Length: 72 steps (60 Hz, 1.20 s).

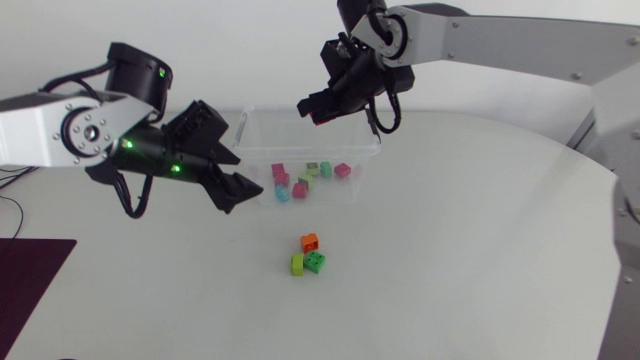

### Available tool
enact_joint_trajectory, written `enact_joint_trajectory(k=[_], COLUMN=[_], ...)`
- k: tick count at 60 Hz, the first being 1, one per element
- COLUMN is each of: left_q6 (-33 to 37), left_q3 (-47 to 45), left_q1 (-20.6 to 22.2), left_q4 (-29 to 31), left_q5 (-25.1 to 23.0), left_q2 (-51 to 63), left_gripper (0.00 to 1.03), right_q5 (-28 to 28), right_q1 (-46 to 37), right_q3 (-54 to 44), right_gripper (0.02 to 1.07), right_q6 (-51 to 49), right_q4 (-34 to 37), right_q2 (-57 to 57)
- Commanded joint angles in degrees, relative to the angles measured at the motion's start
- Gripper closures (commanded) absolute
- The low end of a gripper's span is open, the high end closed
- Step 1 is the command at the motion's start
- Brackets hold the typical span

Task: Pick up the duplo bricks and place them in the container

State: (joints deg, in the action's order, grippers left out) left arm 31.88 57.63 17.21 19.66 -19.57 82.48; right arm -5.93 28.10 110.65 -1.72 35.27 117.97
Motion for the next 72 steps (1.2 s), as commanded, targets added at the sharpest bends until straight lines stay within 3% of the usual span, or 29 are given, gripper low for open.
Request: enact_joint_trajectory(k=[1,5,11,13,25,42,51,60,68,71,72], left_q6=[1.61,2.22,2.57,2.84,7.41,17.6,19.8,21.38,22.09,22.09,22.0], left_q3=[-4.72,-8.23,-11.57,-12.1,-12.19,-7.35,-1.9,0.56,1.0,1.09,1.09], left_q1=[1.86,3.97,6.96,8.1,11.7,11.44,11.7,13.37,14.08,14.16,14.16], left_q4=[-1.91,-3.75,-7.0,-7.44,-10.61,-9.9,-6.48,-3.93,-1.99,-1.82,-1.64], left_q5=[-0.11,-0.11,-0.11,-0.11,0.06,-0.2,-1.43,-1.78,-1.78,-1.78,-1.78], left_q2=[-1.0,-0.65,0.84,1.81,8.75,17.02,21.41,24.49,25.1,25.1,25.1], left_gripper=[0.04,0.04,0.04,0.04,0.04,0.04,0.04,0.08,0.33,0.49,0.6], right_q5=[-0.04,-0.04,0.05,0.05,-0.31,-3.65,-6.37,-8.13,-9.27,-9.45,-9.45], right_q1=[-0.06,-0.15,-0.41,-0.41,-0.76,2.93,3.28,3.28,4.07,5.13,5.39], right_q3=[6.24,10.73,15.12,15.21,5.98,-26.01,-39.55,-56.16,-62.05,-63.72,-64.16], right_gripper=[0.83,0.64,0.13,0.08,0.07,0.07,0.07,0.07,0.07,0.07,0.07], right_q6=[-0.31,-0.31,0.05,0.13,-0.04,-2.94,-3.47,-3.38,-3.73,-4.61,-4.79], right_q4=[1.74,4.11,8.06,8.5,7.36,4.02,2.44,-3.54,-6.97,-8.64,-9.25], right_q2=[5.25,8.94,10.96,10.52,-0.02,-26.3,-35.09,-41.42,-40.89,-39.49,-38.96])
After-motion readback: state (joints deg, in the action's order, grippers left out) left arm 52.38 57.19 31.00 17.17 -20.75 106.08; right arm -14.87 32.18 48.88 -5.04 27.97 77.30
